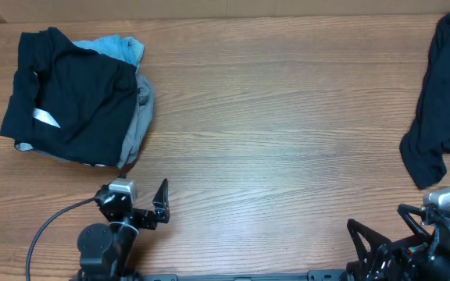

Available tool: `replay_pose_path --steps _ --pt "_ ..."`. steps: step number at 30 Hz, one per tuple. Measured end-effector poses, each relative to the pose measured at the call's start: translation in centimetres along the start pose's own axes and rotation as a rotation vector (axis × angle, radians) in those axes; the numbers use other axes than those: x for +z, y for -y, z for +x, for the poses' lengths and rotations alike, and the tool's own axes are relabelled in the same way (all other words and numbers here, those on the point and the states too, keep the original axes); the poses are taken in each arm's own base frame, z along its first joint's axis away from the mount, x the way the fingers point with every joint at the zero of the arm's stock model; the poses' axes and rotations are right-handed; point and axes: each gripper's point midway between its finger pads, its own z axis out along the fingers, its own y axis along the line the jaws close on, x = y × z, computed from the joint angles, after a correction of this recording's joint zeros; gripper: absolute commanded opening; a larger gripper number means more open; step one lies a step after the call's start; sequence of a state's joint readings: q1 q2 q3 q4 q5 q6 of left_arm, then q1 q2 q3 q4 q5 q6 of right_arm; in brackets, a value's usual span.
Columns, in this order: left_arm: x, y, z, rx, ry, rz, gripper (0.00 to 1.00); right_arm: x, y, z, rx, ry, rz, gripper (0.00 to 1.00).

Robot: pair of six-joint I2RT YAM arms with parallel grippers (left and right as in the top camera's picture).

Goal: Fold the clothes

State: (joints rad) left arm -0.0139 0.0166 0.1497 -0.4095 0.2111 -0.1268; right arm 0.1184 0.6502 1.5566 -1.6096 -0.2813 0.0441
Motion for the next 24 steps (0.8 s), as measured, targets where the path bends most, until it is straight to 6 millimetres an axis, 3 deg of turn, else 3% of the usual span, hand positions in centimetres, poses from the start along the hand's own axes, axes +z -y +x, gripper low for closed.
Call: replay_pose_path --steps 24 --pt "0.38 -0.05 0.45 0.001 0.002 0.006 1.0 0.0 0.04 0.38 0.005 -0.015 0.002 1.0"
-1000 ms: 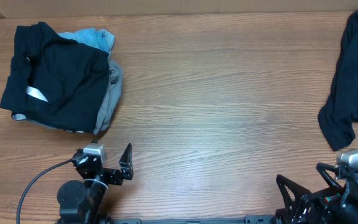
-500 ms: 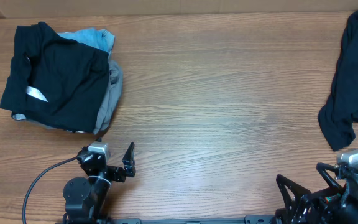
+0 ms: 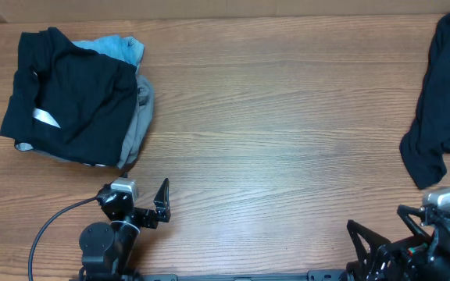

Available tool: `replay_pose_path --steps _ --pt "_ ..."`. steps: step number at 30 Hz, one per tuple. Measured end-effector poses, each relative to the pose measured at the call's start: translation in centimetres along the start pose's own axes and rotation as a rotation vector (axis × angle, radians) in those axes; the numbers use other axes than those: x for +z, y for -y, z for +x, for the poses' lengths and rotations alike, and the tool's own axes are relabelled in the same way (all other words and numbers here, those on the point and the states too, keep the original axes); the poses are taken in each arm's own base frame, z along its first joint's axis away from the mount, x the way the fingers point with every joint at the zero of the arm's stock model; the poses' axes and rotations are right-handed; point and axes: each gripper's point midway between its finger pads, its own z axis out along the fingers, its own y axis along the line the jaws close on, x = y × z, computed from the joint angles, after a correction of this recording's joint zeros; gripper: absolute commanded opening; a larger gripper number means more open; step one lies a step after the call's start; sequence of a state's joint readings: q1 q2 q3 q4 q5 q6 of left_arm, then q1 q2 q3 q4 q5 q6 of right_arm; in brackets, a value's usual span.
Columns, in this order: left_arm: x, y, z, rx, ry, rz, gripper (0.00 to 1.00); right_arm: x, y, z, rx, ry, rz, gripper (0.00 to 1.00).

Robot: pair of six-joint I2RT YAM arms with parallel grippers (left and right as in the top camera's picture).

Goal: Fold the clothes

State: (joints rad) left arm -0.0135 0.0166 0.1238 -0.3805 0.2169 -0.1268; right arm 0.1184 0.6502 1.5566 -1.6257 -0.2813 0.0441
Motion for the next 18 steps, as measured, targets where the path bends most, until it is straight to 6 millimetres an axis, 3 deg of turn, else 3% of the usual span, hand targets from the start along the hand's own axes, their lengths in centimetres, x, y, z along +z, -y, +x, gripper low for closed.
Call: replay_pose_path --steps 2,4,7,11,14,18 --pt "0.0 0.0 0.0 0.0 0.0 0.0 1.0 0.1 0.0 0.0 -0.001 0.002 0.001 1.0" --pt "0.0 0.0 0.0 0.0 0.0 0.0 1.0 0.7 0.2 -1.7 -0.028 0.077 0.0 1.0" --pt "0.0 0.0 0.0 0.0 0.001 0.0 1.0 3.1 0.9 -3.4 -0.073 0.199 -0.001 1.0" --pt "0.0 0.0 0.0 0.0 0.002 0.0 1.0 7.8 2.9 -2.3 -0.1 0.304 0.008 1.0" --pt "0.0 0.1 0.0 0.001 0.003 0.004 1.0 11.9 4.6 0.4 -0.117 0.353 0.005 1.0" --pt "0.0 0.1 0.0 0.0 0.001 0.004 1.0 15.3 5.7 1.8 -0.152 0.464 -0.012 1.0"
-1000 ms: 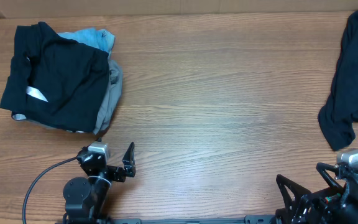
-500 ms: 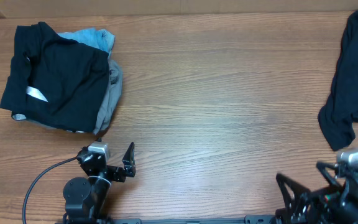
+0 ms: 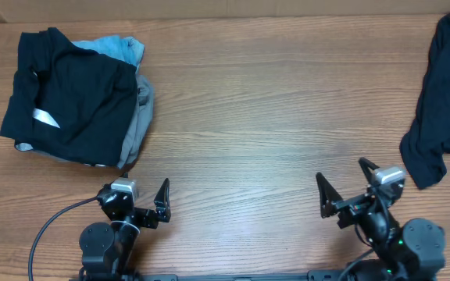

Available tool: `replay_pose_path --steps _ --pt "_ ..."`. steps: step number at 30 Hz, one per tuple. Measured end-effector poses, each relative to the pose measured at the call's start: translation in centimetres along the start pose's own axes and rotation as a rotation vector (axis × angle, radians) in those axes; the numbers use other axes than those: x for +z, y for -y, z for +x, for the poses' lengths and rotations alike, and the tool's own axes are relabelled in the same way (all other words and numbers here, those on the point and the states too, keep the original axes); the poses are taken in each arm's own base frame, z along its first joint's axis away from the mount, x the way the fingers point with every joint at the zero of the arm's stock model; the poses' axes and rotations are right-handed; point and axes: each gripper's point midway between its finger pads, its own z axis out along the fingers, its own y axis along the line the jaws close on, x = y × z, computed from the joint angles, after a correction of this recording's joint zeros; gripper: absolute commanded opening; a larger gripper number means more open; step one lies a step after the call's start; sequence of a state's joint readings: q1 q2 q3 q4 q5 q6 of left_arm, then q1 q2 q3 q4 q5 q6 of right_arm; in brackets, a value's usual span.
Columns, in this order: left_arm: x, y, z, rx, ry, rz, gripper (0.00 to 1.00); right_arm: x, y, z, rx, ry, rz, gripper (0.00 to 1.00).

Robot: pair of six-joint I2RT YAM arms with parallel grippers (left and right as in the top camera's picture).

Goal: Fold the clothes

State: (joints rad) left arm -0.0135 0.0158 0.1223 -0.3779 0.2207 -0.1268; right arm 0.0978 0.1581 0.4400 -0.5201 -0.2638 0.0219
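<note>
A pile of folded clothes sits at the far left, with a black garment (image 3: 69,97) on top of a grey one (image 3: 141,117) and a light blue one (image 3: 119,47). A dark unfolded garment (image 3: 440,101) lies crumpled along the right edge. My right gripper (image 3: 342,183) stands open near the front edge, left of that garment's lower end and apart from it. Below the pile, my left gripper (image 3: 141,199) is open and holds nothing.
The wooden table (image 3: 272,117) stretches bare between the pile and the dark garment. A black cable (image 3: 49,226) loops from the left arm's base at the front edge.
My right arm has moved from the front right corner to the left and a little forward, its open gripper now further onto the table. The left arm and the clothes are unchanged.
At both earlier moments both arms rested at the front edge, the right one in the corner below the dark garment, with the folded pile at the far left. Now only the right arm has shifted inward.
</note>
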Motion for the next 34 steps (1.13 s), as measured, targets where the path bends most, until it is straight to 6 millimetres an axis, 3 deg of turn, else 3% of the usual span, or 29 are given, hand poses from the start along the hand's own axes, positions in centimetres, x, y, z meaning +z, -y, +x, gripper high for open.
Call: replay_pose_path --steps 6,12,34 --pt "0.0 0.1 0.0 0.0 0.0 0.003 1.0 1.7 0.8 3.7 -0.021 0.073 -0.009 1.0" --pt "0.0 0.1 0.0 0.0 0.0 0.003 1.0 3.1 1.5 6.8 -0.011 0.038 -0.006 1.0" --pt "0.0 0.1 0.0 0.0 0.0 0.003 1.0 3.2 1.5 6.8 -0.013 0.045 -0.006 1.0"
